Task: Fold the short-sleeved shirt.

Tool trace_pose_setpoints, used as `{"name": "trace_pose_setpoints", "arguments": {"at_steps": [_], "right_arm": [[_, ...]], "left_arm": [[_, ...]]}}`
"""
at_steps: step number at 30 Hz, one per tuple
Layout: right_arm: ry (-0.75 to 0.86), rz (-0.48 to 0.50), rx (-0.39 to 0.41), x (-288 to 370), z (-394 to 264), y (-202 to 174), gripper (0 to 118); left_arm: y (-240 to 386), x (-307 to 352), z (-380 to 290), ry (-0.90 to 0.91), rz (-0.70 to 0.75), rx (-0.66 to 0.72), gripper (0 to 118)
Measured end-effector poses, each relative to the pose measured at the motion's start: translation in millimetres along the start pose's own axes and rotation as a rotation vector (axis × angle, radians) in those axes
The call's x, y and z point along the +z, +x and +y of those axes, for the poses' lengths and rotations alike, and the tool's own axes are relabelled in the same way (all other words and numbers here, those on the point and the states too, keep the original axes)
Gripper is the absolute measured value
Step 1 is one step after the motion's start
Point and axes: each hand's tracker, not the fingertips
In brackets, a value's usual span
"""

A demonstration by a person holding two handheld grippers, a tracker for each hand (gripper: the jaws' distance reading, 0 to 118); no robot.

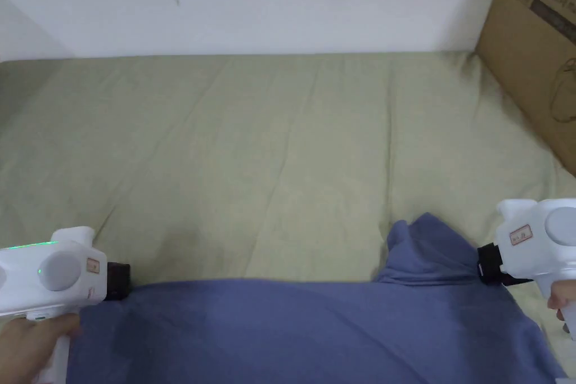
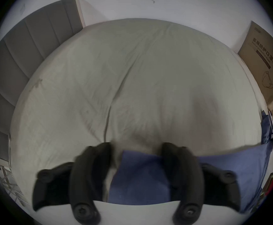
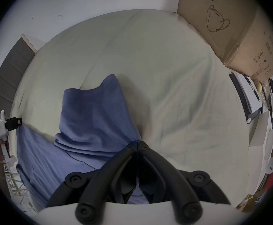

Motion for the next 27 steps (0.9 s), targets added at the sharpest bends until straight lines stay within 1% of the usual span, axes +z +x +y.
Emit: {"name": "trace_pose_setpoints", "arguments": {"at_steps": [1, 2, 3, 4, 7, 9, 15, 18, 22, 24, 26, 27], "right_arm": [[0.005, -0.001, 0.003, 3.6, 1.1, -0.4, 0], [0.010, 0.000, 0.005, 7.1, 1.6, -0.4, 0], [0.016, 0.003, 0.006, 10.5, 1.7, -0.2, 0], [0.024, 0.003, 0.000, 15.0, 1.5, 0.3, 0], [0.042, 0.013, -0.011, 30.3, -0.1, 4.7, 0], [0.056, 0.015, -0.002, 42.8, -2.3, 8.0, 0], [0.117, 0.034, 0.006, 102.3, -30.6, 18.8, 0], [0.142, 0.043, 0.014, 136.7, -66.9, 24.7, 0], [0.130, 0.058, 0.033, 167.9, -136.7, 31.1, 0], [0.089, 0.067, 0.023, 172.4, -177.6, 32.7, 0], [0.006, 0.078, 0.007, 165.3, -222.3, 33.8, 0], [-0.030, 0.068, 0.000, 158.8, -241.4, 33.5, 0]], "left_arm": [[-1.8, 3.7, 1.2, 0.007, 0.005, -0.015, 28], [-0.3, 9.4, 2.0, 0.011, -0.003, -0.016, 1], [-2.5, 9.5, 2.8, 0.007, -0.051, 0.009, 1], [-5.1, 8.8, 2.9, -0.029, -0.057, 0.031, 1], [-7.1, 22.6, 4.1, -0.023, -0.069, 0.025, 1], [-11.9, 38.9, 1.4, -0.002, -0.089, 0.003, 1], [-30.8, 120.5, -12.9, 0.100, -0.166, 0.000, 1], [-45.4, 161.4, -37.8, 0.140, -0.198, -0.006, 1], [-64.5, 201.3, -98.2, 0.143, -0.208, -0.027, 1], [-73.7, 209.0, -131.1, 0.115, -0.207, -0.033, 1], [-81.0, 209.5, -166.9, 0.084, -0.190, -0.018, 1], [-85.1, 206.3, -180.6, 0.067, -0.190, -0.014, 1]]}}
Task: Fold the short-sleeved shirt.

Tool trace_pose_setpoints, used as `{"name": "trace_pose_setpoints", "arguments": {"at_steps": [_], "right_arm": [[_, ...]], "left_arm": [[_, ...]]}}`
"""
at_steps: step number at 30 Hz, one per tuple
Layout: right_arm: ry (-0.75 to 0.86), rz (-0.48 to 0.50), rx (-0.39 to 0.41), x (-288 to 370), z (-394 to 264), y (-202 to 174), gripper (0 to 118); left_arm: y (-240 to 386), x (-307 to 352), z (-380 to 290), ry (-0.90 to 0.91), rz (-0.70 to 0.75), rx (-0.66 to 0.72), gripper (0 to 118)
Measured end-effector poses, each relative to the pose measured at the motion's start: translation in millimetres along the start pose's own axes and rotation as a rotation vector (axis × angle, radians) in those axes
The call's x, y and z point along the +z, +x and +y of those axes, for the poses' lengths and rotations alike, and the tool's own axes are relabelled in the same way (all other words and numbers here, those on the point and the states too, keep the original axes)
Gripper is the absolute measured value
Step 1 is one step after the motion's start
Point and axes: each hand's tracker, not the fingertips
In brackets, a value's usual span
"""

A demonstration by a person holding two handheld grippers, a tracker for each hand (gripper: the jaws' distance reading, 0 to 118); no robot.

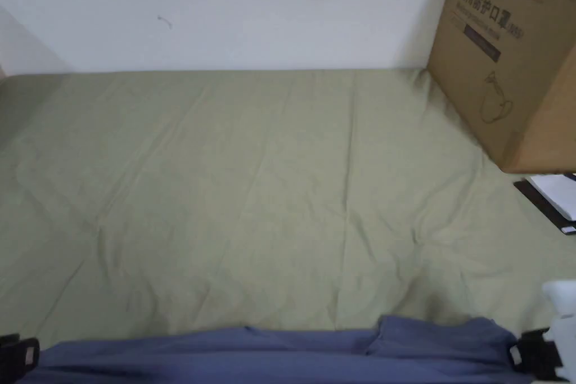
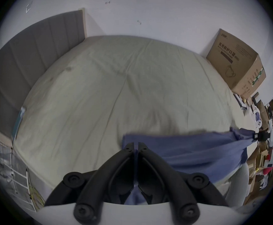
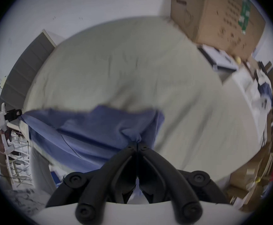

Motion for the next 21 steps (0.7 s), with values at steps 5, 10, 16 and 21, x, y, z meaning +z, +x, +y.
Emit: {"name": "trace_pose_setpoints", "arguments": {"at_steps": [5, 10, 16, 21], "right_arm": [[-0.116, -0.004, -0.046, -42.4, -68.8, 7.6, 0], [-0.068, -0.033, -0.035, -46.2, -66.9, -0.3, 45], [0.058, -0.041, 0.048, 1.8, -57.8, -19.5, 84], [0.245, -0.019, 0.074, 24.0, -58.5, -72.3, 0]], "left_arm": [[-15.2, -15.6, -62.2, -0.078, 0.012, 0.049, 1], [-31.2, -39.8, -77.2, -0.088, 0.026, 0.114, 72], [-48.8, 12.4, -67.9, 0.049, -0.057, 0.242, 91], [-52.2, 52.5, -83.0, 0.154, -0.196, 0.324, 40]]}}
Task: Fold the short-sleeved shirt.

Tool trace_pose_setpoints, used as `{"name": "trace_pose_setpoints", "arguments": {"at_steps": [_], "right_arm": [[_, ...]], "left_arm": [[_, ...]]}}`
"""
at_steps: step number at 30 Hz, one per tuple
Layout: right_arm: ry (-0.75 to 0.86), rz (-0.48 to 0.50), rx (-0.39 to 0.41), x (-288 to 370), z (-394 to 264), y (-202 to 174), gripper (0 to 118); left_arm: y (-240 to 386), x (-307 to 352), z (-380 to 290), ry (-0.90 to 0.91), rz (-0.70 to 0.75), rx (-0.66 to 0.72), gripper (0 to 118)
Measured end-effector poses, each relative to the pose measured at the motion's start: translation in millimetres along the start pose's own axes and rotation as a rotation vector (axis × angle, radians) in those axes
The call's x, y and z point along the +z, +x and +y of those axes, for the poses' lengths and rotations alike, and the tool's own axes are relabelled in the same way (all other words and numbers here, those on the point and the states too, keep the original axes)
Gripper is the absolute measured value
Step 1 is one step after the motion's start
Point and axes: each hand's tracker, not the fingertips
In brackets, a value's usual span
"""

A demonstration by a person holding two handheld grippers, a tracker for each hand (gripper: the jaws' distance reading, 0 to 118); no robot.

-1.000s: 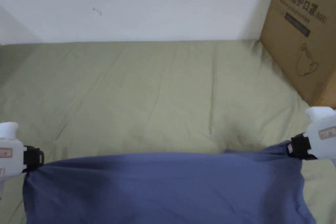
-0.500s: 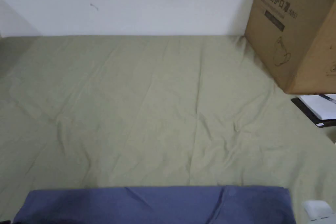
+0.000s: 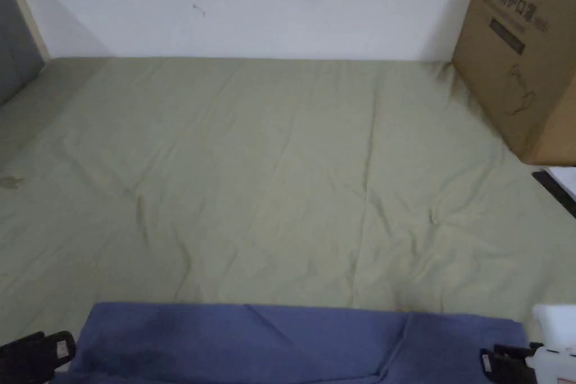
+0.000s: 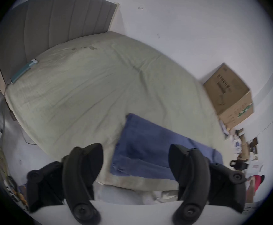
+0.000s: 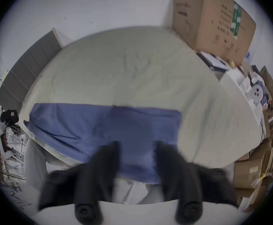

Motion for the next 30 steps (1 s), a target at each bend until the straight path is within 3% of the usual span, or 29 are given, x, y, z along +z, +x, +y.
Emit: {"name": "trace_pose_setpoints", "arguments": {"at_steps": [1, 2, 6, 11, 12, 13, 15, 16, 24, 30], "right_arm": [[0.001, -0.017, 0.011, -4.4, 0.2, -16.3, 0], [0.002, -0.016, 0.005, -7.8, -2.0, -30.8, 0], [0.054, 0.122, 0.010, -16.1, -9.2, -82.6, 0], [0.145, 0.210, 0.133, -12.8, -11.9, -138.4, 0], [0.153, 0.218, 0.139, -12.4, -11.7, -145.1, 0], [0.171, 0.230, 0.157, -12.2, -10.4, -151.3, 0], [0.186, 0.231, 0.182, -12.2, -9.2, -162.4, 0], [0.205, 0.236, 0.187, -11.4, -9.3, -166.7, 0], [0.199, 0.230, 0.231, -18.1, -3.0, -183.2, 0], [0.163, 0.232, 0.196, -23.9, -2.3, -176.6, 0]], "left_arm": [[-2.7, 4.3, -5.2, 0.002, -0.030, 0.018, 13], [2.0, 6.9, -12.2, 0.001, -0.041, 0.027, 2], [-7.6, 8.2, -31.7, -0.016, -0.018, 0.060, 0], [-27.6, 15.3, -36.9, 0.008, -0.077, 0.140, 0], [-34.3, 15.0, -34.7, 0.022, -0.082, 0.169, 9], [-44.8, 13.6, -32.7, 0.042, -0.089, 0.206, 30], [-54.1, 5.8, -30.1, 0.030, -0.122, 0.259, 87], [-62.7, -1.1, -29.8, 0.008, -0.167, 0.282, 98], [-97.5, -85.0, -40.1, -0.199, -0.368, 0.504, 100], [-86.9, -95.6, -37.8, -0.155, -0.367, 0.498, 99]]}}
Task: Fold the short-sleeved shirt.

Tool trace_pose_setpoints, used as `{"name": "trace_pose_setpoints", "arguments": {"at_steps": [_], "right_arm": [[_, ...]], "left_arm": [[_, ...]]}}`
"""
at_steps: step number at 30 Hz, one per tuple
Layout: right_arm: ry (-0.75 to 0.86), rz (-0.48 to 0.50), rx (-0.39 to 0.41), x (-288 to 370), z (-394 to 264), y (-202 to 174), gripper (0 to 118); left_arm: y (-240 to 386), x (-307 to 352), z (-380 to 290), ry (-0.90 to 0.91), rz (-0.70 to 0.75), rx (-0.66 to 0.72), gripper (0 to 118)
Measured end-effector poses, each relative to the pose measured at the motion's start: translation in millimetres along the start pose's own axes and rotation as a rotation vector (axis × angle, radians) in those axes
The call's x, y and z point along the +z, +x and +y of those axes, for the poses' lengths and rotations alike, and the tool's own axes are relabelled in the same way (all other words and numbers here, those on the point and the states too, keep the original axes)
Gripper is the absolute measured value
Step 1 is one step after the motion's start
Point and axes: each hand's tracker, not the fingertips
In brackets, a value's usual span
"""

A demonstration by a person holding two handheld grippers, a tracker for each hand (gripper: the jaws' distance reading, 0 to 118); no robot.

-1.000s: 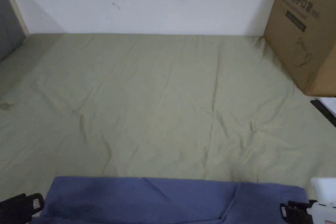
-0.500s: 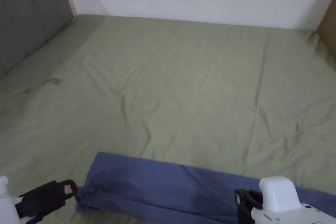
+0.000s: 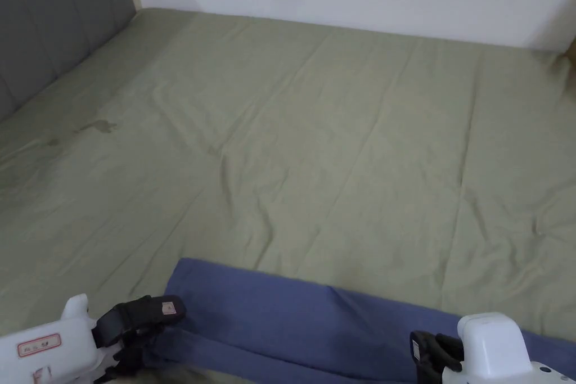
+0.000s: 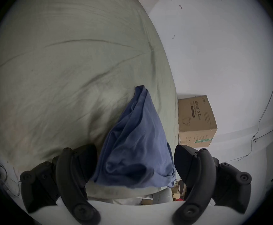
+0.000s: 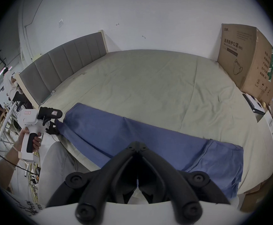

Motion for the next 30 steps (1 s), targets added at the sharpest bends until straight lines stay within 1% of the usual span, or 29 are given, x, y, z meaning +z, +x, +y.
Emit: {"name": "trace_pose_setpoints", "arguments": {"at_steps": [3, 4, 5, 6, 7, 8, 9, 10, 11, 14, 17, 19, 21, 23, 25, 28, 29, 30], "right_arm": [[-0.030, -0.002, -0.003, -5.6, -1.0, 3.2, 0], [-0.031, -0.003, -0.003, -5.8, -1.5, 4.0, 0], [-0.034, -0.003, -0.004, -6.2, -1.6, 5.4, 0], [-0.034, -0.005, -0.007, -6.4, -2.0, 6.2, 0], [-0.033, -0.008, -0.013, -6.3, -2.9, 7.3, 0], [-0.034, -0.008, -0.019, -6.4, -3.4, 9.4, 0], [-0.035, -0.016, -0.026, -6.2, -3.9, 11.3, 0], [-0.034, -0.028, -0.033, -5.1, -4.5, 14.2, 0], [-0.033, -0.037, -0.042, -3.0, -5.4, 18.1, 0], [-0.026, -0.057, -0.077, 5.6, -9.5, 34.6, 0], [-0.014, -0.087, -0.114, 16.6, -17.1, 54.6, 0], [-0.006, -0.116, -0.149, 25.1, -23.4, 67.8, 0], [0.005, -0.137, -0.195, 33.8, -31.3, 82.0, 0], [0.008, -0.153, -0.242, 42.1, -40.5, 96.9, 0], [0.007, -0.173, -0.285, 48.0, -49.7, 110.5, 0], [0.007, -0.208, -0.340, 56.9, -63.4, 128.4, 0], [0.007, -0.218, -0.362, 60.2, -68.2, 134.2, 0], [0.009, -0.221, -0.385, 63.3, -72.8, 139.8, 0]], "left_arm": [[6.7, -3.2, 0.7, -0.013, -0.002, -0.019, 89], [10.3, -5.0, 0.7, -0.023, 0.008, -0.037, 89], [10.6, -4.9, 0.6, -0.026, 0.071, -0.038, 68], [8.4, -4.4, 0.7, -0.012, 0.148, -0.005, 12], [-2.0, -8.6, -0.3, -0.031, 0.151, 0.051, 5], [-7.5, -11.9, -1.4, -0.020, 0.006, 0.122, 5], [-6.6, -7.9, -4.0, 0.006, -0.017, 0.184, 5], [-0.2, -5.9, -7.2, 0.018, -0.019, 0.188, 5], [11.0, -3.8, -9.0, 0.017, -0.001, 0.134, 5], [66.3, 2.8, -5.2, 0.027, 0.094, -0.085, 5], [146.3, -0.5, -14.2, 0.034, 0.138, -0.369, 5], [200.9, -13.8, -33.0, 0.034, 0.204, -0.560, 5], [243.7, -34.5, -53.6, -0.008, 0.207, -0.746, 5], [284.4, -67.7, -89.6, -0.095, 0.140, -0.881, 5], [299.4, -102.4, -121.0, -0.230, 0.092, -0.996, 5], [304.7, -160.4, -183.0, -0.360, 0.145, -1.190, 5], [301.0, -179.9, -198.9, -0.414, 0.168, -1.242, 5], [295.9, -197.6, -210.0, -0.468, 0.170, -1.257, 6]]}}
